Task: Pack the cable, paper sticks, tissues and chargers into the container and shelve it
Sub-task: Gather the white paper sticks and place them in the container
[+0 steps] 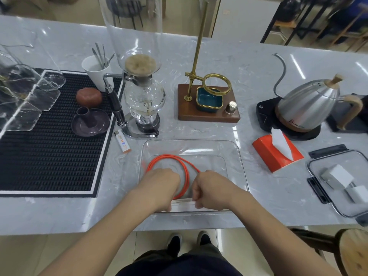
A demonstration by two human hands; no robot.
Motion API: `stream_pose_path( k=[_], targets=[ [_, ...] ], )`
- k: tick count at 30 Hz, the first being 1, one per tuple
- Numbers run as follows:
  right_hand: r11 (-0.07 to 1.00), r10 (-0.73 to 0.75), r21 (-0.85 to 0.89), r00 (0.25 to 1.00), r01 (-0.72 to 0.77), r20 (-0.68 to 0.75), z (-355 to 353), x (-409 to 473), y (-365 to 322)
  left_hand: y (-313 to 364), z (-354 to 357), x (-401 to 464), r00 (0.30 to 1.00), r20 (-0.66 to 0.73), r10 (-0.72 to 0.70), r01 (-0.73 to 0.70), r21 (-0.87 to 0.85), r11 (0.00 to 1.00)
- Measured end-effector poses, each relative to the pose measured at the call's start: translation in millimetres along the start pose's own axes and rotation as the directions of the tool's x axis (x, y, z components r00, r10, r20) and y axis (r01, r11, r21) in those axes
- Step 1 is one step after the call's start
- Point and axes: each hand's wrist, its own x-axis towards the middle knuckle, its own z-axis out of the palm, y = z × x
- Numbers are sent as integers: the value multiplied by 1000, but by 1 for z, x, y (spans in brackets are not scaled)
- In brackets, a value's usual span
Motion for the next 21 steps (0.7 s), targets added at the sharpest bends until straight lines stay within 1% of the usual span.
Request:
stream_pose_path(
  k=[6,10,13,19,21],
  targets=[
    [996,23,-86,999,-25,-23,0,-1,-3,5,-5,-1,999,36,-37,34,84,996],
    [993,30,-113,999,-34,-36,-1,-2,-3,11,-13,0,990,124,-63,47,131,990],
    [995,33,-90,999,-36,-37,-3,-2,-2,14,-16,-1,985,157,-73,49,150,987],
    [1000,5,-9,999,-6,-46,-5,-7,-1,12,-21,-4,980,182,-83,63,115,991],
    [1000,-8,13,998,9,-61,-5,-10,-1,10,-19,-4,986,153,-64,51,89,995]
  ],
)
